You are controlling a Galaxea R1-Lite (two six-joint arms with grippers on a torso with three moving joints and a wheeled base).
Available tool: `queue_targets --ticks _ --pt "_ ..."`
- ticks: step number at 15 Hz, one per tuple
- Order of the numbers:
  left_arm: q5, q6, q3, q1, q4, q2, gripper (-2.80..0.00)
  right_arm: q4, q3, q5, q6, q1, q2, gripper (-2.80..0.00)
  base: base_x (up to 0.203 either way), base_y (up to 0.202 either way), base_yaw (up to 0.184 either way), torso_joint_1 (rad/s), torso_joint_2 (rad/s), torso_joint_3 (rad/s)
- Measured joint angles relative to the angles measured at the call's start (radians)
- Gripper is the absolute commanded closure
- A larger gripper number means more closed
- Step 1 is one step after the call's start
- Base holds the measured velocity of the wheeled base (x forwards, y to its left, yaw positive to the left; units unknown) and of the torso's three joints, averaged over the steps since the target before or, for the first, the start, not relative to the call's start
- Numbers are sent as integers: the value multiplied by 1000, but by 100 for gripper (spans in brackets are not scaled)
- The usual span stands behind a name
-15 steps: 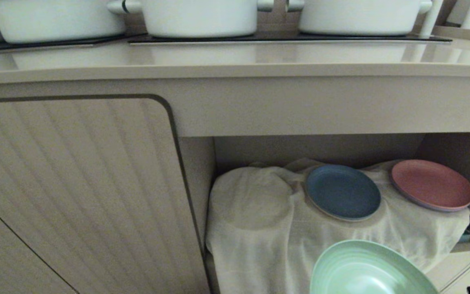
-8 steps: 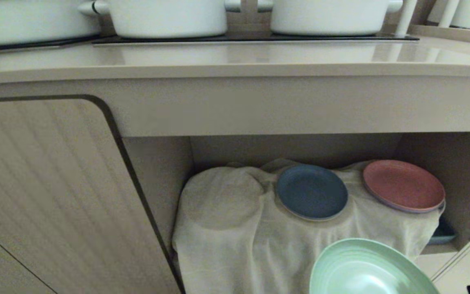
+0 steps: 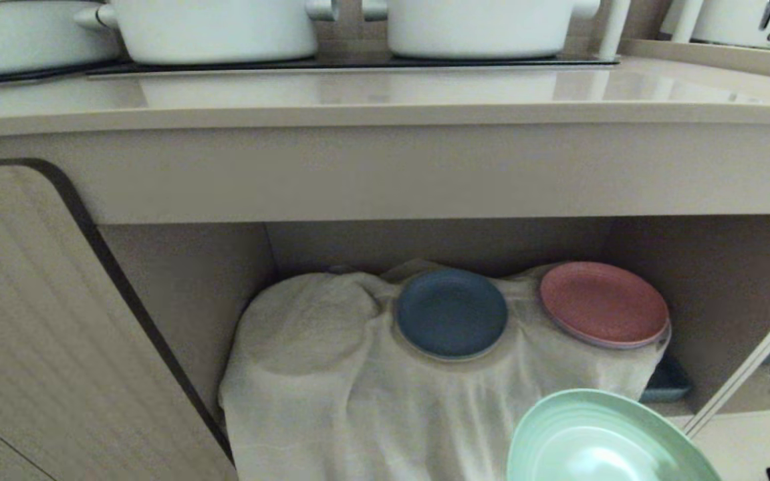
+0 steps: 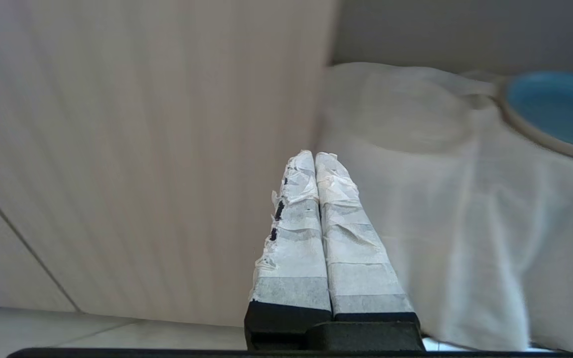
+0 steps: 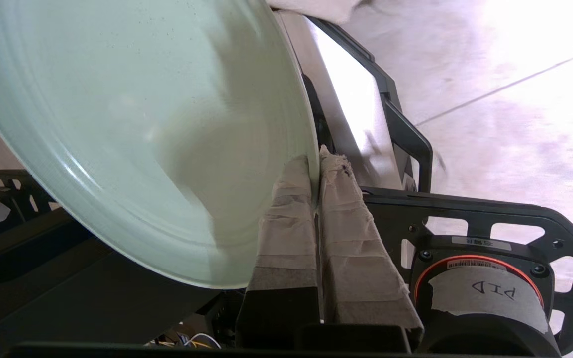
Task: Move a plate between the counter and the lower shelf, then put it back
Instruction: Put the plate
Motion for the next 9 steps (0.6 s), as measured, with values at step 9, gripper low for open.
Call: queue_targets --ticks 9 --pt "0 -1 0 0 0 0 0 14 0 0 1 0 -14 0 0 -22 1 0 0 0"
